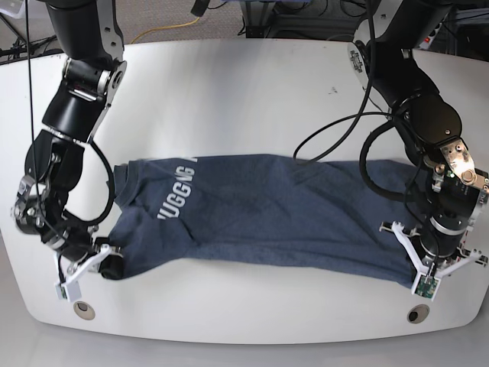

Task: Fold the T-shirt properly
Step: 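Lift the T-shirt with both grippers and lay it flat, print up, then swing the held T-shirt back and lay it on the table with both grippers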

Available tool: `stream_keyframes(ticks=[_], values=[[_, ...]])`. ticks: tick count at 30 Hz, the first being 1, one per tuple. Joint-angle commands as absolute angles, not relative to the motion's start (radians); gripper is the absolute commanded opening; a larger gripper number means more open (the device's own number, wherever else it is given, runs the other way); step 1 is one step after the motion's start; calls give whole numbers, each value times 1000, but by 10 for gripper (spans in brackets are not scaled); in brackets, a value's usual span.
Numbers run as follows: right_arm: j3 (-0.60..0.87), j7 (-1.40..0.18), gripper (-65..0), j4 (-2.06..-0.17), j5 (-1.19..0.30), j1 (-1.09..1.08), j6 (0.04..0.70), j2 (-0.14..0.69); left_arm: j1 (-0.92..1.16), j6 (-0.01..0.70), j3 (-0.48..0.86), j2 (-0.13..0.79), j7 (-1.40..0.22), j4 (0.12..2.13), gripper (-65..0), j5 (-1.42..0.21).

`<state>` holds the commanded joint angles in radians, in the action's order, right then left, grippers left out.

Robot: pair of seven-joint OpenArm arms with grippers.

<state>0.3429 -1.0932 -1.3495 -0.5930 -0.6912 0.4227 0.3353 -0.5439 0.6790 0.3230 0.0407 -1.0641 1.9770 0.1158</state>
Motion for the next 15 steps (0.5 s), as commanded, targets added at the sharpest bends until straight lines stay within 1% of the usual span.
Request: stream_keyframes(ticks=[7,9,13,15], values=[[246,-1078,-650,-1251,-556,-921,421,386,-708,584,325,44,-1064,1977,-650,116],[211,-1078,-650,-1233,-556,-992,421,404,-768,572,325,45,-1064,1975,-650,116],[139,-1081,-650,-1230,-558,-1119,421,446,-891,572,325,47,-1069,1971,-650,117],[96,-1084,-650,-1230,-568,-1181,421,472,-947,572,323,68,-1070,1969,-650,117]])
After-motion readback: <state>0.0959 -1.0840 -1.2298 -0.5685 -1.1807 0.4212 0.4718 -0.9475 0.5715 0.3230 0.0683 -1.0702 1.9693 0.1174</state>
